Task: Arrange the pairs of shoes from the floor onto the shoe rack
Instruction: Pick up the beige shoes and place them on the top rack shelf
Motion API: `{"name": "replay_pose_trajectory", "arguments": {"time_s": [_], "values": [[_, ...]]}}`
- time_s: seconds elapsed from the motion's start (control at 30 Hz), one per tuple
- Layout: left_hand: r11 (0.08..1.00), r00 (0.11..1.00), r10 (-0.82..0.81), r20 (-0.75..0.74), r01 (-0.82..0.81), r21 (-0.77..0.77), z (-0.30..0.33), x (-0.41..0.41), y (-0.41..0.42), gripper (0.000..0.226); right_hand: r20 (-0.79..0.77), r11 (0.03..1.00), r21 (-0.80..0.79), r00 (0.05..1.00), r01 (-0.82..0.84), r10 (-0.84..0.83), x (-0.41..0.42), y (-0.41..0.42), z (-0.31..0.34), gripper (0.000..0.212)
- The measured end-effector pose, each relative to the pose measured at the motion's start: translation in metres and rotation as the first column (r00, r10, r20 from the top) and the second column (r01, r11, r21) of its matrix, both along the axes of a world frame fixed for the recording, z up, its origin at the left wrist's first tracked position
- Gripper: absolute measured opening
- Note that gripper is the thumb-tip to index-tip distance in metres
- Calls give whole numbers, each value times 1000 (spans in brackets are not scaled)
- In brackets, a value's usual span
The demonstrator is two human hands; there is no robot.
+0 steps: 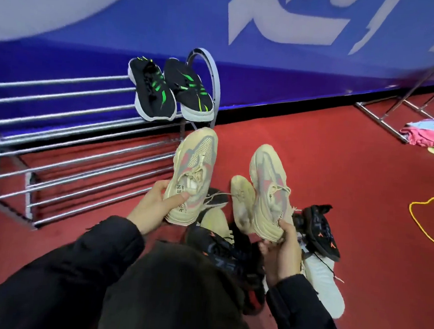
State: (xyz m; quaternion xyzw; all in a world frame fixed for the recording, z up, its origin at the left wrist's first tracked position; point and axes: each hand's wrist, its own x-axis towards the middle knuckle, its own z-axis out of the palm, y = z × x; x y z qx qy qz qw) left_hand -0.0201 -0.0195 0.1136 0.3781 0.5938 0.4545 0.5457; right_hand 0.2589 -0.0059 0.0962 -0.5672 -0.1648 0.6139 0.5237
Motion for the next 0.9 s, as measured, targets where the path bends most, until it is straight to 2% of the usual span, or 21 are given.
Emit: {"name": "replay_pose_trajectory", "arguments": {"time_s": [0.07, 0.17, 0.3, 0.37, 0.43, 0.57, 0.63, 0.77, 0.9], "values": [[995, 988, 75, 135, -82, 53, 32, -18, -3, 56, -53, 984, 159, 994, -85, 94, -23, -1, 37, 15], [971, 942, 154, 300, -201, 132, 83, -43, -12, 57, -44, 917, 329, 966, -226, 254, -60, 5, 86, 15], [913, 902, 283, 325, -357, 197, 136, -95, -30, 36, 8, 810, 389, 881, -439, 473, -127, 21, 143, 25], [889, 885, 366, 289, -424, 173, 146, -121, -38, 35, 43, 771, 362, 836, -523, 547, -162, 31, 165, 29], [850, 847, 470, 250, -510, 132, 143, -150, -54, 36, 83, 711, 305, 761, -634, 643, -204, 36, 181, 25], [752, 726, 621, 295, -658, 37, 129, -191, -67, 28, 120, 613, 178, 636, -770, 763, -284, 45, 197, 17], [723, 705, 665, 247, -690, 23, 123, -209, -67, 24, 144, 588, 109, 598, -802, 789, -322, 53, 194, 28], [620, 599, 752, 275, -785, 16, 103, -245, -55, 28, 189, 584, -1, 573, -812, 797, -386, 63, 171, 53], [500, 465, 820, 334, -866, -21, 83, -267, -35, 37, 167, 588, -46, 574, -807, 801, -424, 60, 138, 50]]}}
